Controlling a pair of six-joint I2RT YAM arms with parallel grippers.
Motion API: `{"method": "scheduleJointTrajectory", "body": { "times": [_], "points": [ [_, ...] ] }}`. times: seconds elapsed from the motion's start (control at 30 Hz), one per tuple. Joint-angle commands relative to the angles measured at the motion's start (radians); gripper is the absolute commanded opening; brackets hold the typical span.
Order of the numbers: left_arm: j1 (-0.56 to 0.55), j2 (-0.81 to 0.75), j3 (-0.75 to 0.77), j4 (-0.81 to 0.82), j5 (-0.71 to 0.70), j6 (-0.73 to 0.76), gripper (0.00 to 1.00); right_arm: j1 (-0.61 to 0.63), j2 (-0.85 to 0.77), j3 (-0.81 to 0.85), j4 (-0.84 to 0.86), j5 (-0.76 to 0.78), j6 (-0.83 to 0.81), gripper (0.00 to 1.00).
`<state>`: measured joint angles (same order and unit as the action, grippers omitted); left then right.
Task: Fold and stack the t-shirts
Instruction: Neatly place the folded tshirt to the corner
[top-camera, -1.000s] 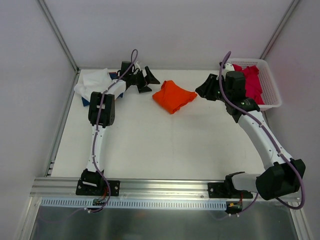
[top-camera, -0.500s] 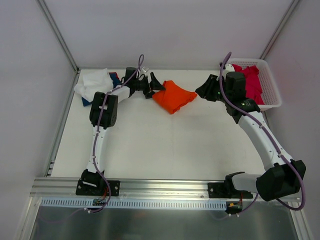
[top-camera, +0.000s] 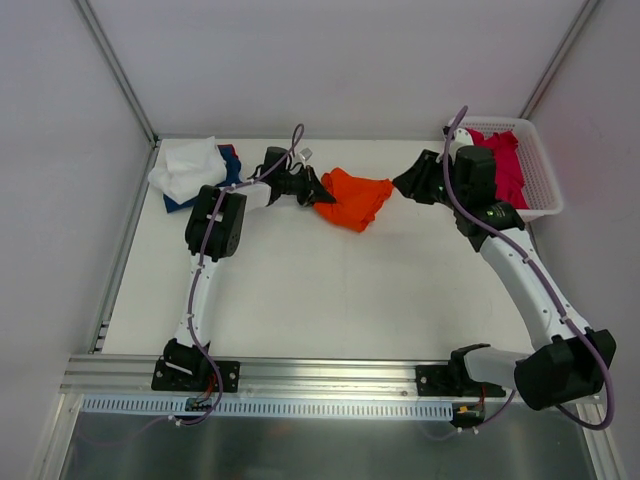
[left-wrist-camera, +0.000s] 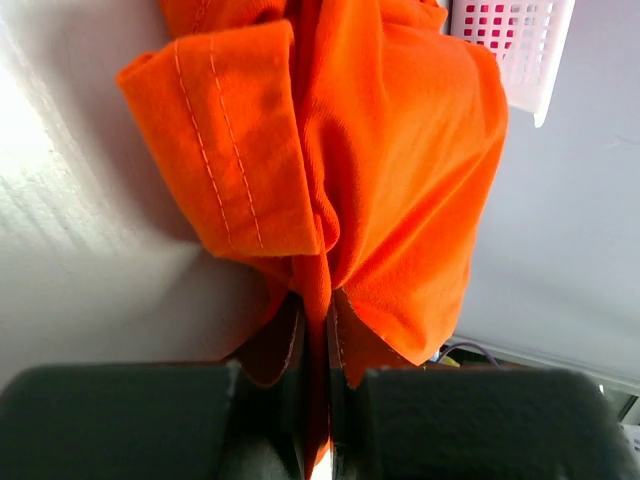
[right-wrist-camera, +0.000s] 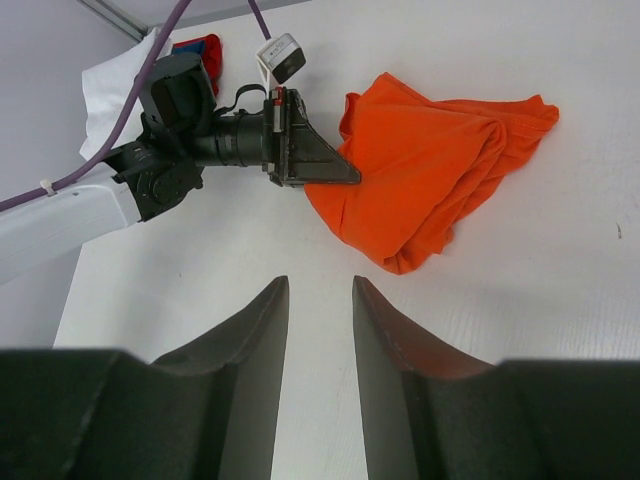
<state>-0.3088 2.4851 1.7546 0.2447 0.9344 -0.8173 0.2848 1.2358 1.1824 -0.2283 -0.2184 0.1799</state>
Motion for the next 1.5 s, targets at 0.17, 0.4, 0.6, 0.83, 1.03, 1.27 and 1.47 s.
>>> {"method": "scheduleJointTrajectory", "body": {
  "times": [0.17, 0.4, 0.6, 0.83, 1.03, 1.27, 1.47],
  "points": [
    [-0.009, -0.035, -0.029, 0.002, -0.011, 0.003, 0.0, -0.016, -0.076, -0.018, 0.026, -0.015, 0.01, 0.35],
    [-0.009, -0.115, 0.014, -0.087, -0.032, 0.052, 0.0, -0.018, -0.101, -0.047, 0.023, -0.016, 0.015, 0.35],
    [-0.004, -0.192, 0.117, -0.238, -0.068, 0.125, 0.0, -0.019, -0.13, -0.075, 0.023, -0.013, 0.015, 0.35],
    [0.039, -0.262, 0.227, -0.361, -0.094, 0.181, 0.0, -0.021, -0.156, -0.099, 0.023, -0.015, 0.018, 0.35],
    [0.091, -0.302, 0.259, -0.407, -0.105, 0.205, 0.0, -0.019, -0.17, -0.121, 0.024, -0.021, 0.016, 0.35],
    [0.172, -0.334, 0.293, -0.452, -0.092, 0.23, 0.0, -0.019, -0.183, -0.144, 0.026, -0.033, 0.018, 0.35],
    [0.273, -0.365, 0.318, -0.493, -0.088, 0.259, 0.0, -0.019, -0.197, -0.167, 0.035, -0.041, 0.021, 0.34]
  ]
}}
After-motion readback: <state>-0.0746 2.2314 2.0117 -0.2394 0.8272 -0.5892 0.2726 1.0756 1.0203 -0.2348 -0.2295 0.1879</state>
